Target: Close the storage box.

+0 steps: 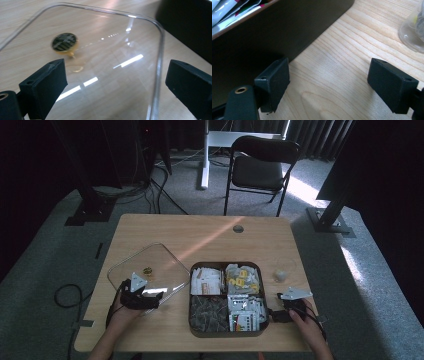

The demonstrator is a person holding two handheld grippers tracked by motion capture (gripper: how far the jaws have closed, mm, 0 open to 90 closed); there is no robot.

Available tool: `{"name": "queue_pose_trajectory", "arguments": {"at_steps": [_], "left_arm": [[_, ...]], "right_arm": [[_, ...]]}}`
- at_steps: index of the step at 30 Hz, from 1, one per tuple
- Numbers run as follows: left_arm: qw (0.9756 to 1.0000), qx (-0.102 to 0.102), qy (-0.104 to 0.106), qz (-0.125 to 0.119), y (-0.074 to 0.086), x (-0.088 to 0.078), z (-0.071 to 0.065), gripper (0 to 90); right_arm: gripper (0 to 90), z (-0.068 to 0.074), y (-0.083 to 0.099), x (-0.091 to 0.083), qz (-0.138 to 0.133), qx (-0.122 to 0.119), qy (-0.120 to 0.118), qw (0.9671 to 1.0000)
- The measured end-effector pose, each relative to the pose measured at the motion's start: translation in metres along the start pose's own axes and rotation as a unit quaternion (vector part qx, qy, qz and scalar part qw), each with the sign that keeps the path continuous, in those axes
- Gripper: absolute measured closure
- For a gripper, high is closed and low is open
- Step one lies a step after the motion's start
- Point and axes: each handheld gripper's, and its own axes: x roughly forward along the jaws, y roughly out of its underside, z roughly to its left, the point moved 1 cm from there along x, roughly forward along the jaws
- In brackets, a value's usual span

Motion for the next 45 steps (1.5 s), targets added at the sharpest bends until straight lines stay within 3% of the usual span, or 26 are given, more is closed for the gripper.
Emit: {"name": "queue_pose_trajectory", "arguments": {"at_steps": [2,7,20,23,25,28,36,37,38,45], "left_arm": [[0.9999,-0.009,-0.005,-0.002,-0.002,0.001,0.004,3.6],[0.9998,-0.008,-0.02,-0.001,-0.006,0.005,0.008,3.6],[0.9989,-0.029,-0.036,0.013,-0.013,0.024,0.025,6.3],[0.9984,-0.036,-0.041,0.016,-0.013,0.028,0.03,14.1],[0.998,-0.047,-0.037,0.018,-0.015,0.03,0.034,15.3],[0.9978,-0.047,-0.04,0.023,-0.016,0.034,0.037,17.0],[0.9983,-0.03,-0.04,0.03,-0.017,0.04,0.041,33.1],[0.9983,-0.012,-0.048,0.029,-0.017,0.042,0.041,33.1],[0.9987,-0.02,-0.039,0.027,-0.017,0.043,0.042,39.8],[0.9987,-0.028,-0.03,0.03,-0.019,0.048,0.045,47.3]], "right_arm": [[17.3,0.0,0.0,0.0,0.0,0.0,0.0,1.0],[17.3,0.0,0.0,0.0,0.0,0.0,0.0,1.0],[17.3,0.0,0.0,0.0,0.0,0.0,0.0,1.0],[17.3,0.0,0.0,0.0,0.0,0.0,0.0,1.0],[17.3,0.0,0.0,0.0,0.0,-0.001,0.0,1.0],[17.3,0.0,0.0,0.0,0.0,0.0,0.0,1.0],[17.3,0.0,0.0,0.0,0.0,0.0,0.0,1.0],[17.3,0.0,0.0,0.0,0.0,0.0,0.0,1.0],[17.3,0.0,0.0,0.0,0.0,0.0,0.0,1.0],[17.3,0.0,0.0,0.0,0.0,0.0,0.0,1.0]]}}
